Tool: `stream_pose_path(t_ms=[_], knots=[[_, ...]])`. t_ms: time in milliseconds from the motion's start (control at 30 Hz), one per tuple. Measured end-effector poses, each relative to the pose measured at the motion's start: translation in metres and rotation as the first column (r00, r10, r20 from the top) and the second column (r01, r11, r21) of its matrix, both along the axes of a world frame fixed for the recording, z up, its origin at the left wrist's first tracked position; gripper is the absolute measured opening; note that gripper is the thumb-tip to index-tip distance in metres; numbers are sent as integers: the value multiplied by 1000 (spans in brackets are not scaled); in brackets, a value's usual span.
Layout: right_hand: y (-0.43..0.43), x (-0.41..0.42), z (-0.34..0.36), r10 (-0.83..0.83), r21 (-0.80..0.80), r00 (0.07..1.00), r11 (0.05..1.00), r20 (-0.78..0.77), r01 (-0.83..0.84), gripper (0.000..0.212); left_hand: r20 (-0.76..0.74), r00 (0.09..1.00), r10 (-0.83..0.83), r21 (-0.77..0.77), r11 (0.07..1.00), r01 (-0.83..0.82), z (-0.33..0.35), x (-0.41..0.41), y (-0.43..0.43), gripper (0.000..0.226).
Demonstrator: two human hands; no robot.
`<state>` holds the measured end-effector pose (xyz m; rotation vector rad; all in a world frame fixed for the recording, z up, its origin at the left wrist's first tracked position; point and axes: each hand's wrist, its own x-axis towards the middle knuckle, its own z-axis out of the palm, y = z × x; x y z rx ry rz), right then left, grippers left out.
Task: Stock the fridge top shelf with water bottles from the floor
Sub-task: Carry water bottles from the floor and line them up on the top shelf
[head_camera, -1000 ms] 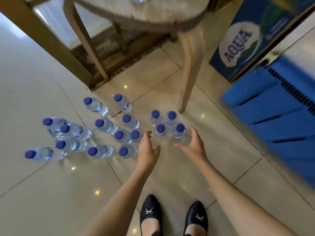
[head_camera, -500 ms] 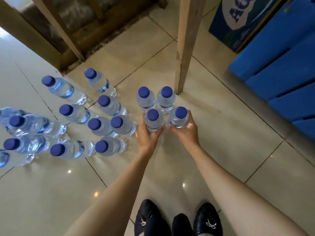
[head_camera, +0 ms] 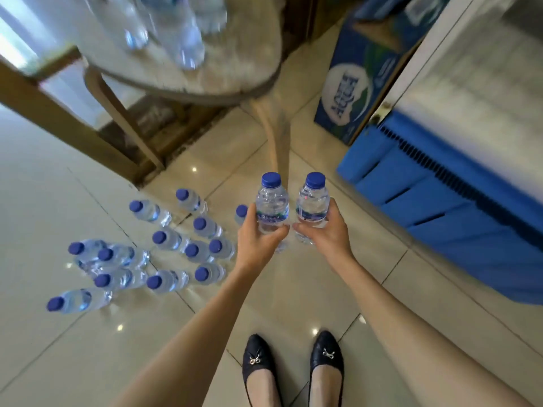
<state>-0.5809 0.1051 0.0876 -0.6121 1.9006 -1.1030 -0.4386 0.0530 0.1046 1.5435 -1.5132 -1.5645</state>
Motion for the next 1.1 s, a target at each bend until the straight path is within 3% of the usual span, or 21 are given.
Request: stream_pose_path(t_ms=[400,533,700,900,1100], knots=[[-47,-97,405,-158,-284,981,951,-115,120,67,-196,938,-287,-236,942,239,404,-96,-79,43],[-41,-124,547,-294,-433,941,879,-167,198,64,-314,904,-291,-296,934,197,538,-138,-85,43],[-11,-156,705,-434,-595,881,764,-190,248,62,-426,807,-409,-461,865,195,688,-188,-77,51],[38,-214,849,-600,-710,769,639,-220,296,69,-422,683,-596,-619,740,263,826,-262,-52,81],[83,-298,928,-629,-733,743,613,-226,295,60,-469,538,-700,-662,682,310,907,-361,-30,79]])
